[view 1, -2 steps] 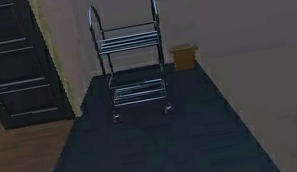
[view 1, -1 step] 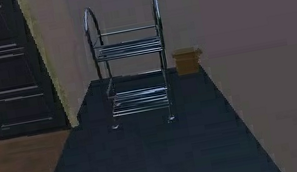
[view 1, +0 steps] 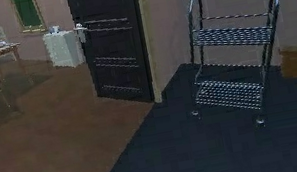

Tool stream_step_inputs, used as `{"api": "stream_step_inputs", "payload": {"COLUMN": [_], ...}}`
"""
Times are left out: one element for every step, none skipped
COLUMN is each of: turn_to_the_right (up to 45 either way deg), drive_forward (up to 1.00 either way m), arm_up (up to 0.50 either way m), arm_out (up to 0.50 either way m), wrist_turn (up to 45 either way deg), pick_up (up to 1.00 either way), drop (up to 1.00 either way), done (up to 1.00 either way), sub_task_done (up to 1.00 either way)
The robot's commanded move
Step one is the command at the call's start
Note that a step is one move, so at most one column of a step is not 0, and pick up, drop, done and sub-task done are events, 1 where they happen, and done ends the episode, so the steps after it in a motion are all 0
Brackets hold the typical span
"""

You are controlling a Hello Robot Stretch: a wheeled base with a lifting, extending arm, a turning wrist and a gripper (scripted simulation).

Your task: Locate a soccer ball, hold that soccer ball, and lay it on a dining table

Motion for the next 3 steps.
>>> {"api": "stream_step_inputs", "payload": {"turn_to_the_right": [0.0,-15.0,0.0], "drive_forward": [1.00,0.00,0.15], "arm_up": [0.00,0.00,0.00], "arm_out": [0.00,0.00,0.00], "wrist_turn": [0.0,0.0,0.0], "pick_up": [0.00,0.00,0.00], "drop": [0.00,0.00,0.00], "done": [0.00,0.00,0.00], "sub_task_done": [0.00,0.00,0.00]}}
